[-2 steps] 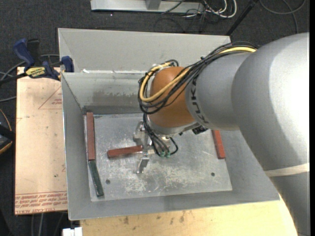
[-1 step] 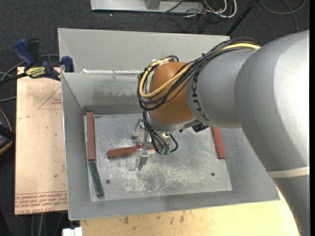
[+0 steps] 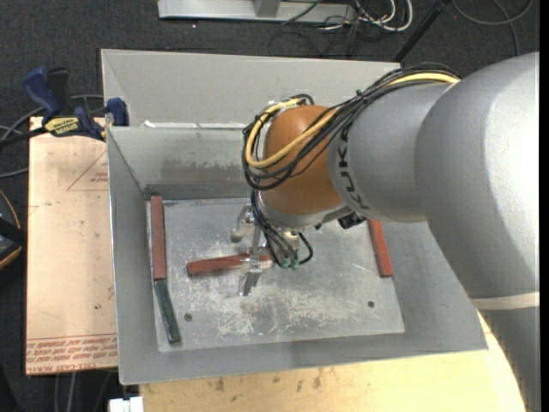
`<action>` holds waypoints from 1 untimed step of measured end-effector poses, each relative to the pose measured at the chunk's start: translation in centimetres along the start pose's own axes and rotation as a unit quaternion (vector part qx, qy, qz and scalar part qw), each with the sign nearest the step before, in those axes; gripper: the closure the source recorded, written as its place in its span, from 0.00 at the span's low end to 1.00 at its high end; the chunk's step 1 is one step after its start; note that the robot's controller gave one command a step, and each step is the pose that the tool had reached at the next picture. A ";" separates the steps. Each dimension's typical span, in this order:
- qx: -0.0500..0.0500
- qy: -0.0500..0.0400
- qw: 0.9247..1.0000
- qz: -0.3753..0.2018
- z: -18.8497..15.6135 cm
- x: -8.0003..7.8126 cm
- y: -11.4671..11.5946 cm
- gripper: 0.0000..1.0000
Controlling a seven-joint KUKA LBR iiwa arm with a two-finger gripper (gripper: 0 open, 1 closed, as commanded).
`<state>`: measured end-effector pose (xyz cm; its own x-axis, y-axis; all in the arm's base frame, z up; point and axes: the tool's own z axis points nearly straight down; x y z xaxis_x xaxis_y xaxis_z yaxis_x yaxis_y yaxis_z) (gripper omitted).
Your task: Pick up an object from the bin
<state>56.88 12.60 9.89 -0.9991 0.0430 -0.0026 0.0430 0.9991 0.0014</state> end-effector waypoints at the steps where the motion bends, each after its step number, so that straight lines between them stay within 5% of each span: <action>1: -0.004 -0.003 1.000 -0.013 2.3 0.0 -1.5 0.00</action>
Offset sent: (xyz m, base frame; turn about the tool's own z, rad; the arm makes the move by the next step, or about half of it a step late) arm -0.0042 -0.0163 -0.0289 0.0633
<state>56.82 11.07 7.58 -0.9998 0.0163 -0.0093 0.0163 0.9998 0.0083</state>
